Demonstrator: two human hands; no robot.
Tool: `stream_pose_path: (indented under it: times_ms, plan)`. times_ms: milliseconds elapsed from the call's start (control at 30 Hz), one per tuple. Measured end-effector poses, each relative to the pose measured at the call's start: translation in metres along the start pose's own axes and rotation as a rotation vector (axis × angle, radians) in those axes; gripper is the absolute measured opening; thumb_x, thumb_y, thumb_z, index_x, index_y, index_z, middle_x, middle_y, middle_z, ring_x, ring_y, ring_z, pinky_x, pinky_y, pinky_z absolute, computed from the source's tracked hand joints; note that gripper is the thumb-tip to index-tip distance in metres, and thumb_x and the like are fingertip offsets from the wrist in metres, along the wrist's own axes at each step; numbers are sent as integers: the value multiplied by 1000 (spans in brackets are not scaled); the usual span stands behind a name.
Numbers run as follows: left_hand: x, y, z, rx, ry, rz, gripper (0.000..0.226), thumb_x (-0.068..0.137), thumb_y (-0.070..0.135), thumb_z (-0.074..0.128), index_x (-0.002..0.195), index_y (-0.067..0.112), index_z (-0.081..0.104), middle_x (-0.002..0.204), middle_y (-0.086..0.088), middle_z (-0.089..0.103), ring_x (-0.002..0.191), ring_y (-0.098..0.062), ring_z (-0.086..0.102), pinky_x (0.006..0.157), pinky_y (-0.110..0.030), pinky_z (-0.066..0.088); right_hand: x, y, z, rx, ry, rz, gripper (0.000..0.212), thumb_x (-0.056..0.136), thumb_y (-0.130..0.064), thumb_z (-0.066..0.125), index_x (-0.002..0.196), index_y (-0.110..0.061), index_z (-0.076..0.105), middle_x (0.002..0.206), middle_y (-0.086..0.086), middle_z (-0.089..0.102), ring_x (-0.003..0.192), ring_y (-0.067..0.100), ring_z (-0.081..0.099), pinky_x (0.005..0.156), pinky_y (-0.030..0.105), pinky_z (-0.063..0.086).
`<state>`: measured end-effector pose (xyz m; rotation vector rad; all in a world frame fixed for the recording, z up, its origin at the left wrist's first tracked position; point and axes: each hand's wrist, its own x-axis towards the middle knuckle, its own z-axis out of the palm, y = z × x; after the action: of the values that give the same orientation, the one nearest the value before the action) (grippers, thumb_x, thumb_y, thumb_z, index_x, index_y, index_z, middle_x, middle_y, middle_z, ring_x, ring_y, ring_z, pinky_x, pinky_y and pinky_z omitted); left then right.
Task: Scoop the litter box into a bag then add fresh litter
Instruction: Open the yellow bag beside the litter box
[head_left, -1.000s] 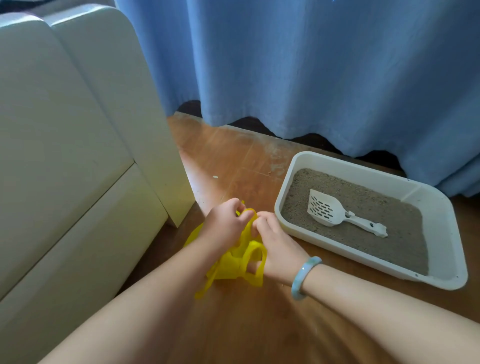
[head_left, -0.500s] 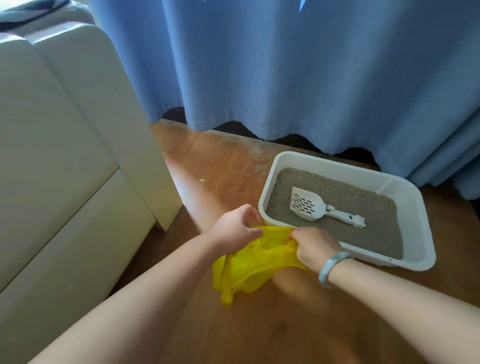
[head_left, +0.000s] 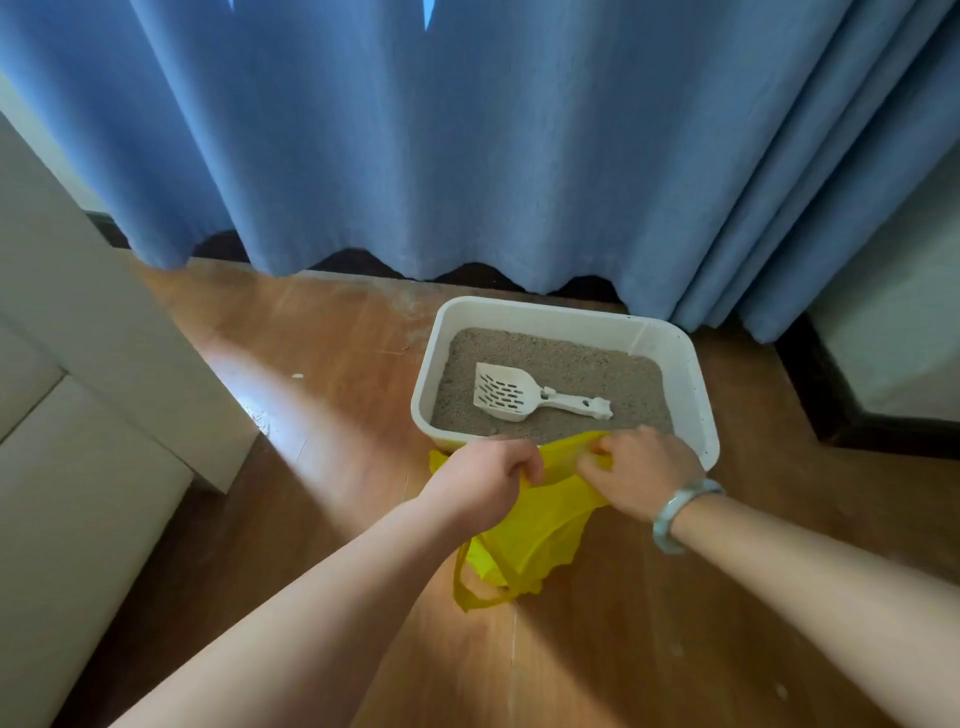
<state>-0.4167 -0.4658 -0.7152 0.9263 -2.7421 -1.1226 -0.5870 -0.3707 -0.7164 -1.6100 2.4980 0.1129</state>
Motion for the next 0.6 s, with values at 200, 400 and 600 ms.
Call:
stream_pose_path:
  times_ms: [200,400,600]
  plan:
    - [0,-7,5,310,85,38,40,89,25,52,129,27,49,131,7,45,104,-21,57,76,-33,48,3,-25,18,-24,230,-229,36,51,-32,80,81,-20,65,110,7,60,103,32,57,83,40,48]
    - [-2,-33,13,706,217,116,54,60,15,61,114,15,61,130,-5,54,85,-23,62,59,-29,47,20,-51,42,-76,123,-266,55,40,-42,80,88,-22,65,130,10,53,119,29,45,96,39,26]
    - [7,-51,17,576,75,-17,65,75,7,53,138,16,36,140,-10,42,113,-31,53,84,-38,48,36,-41,64,-115,82,-263,69,36,-27,85,101,-22,62,140,12,42,121,33,49,101,49,34]
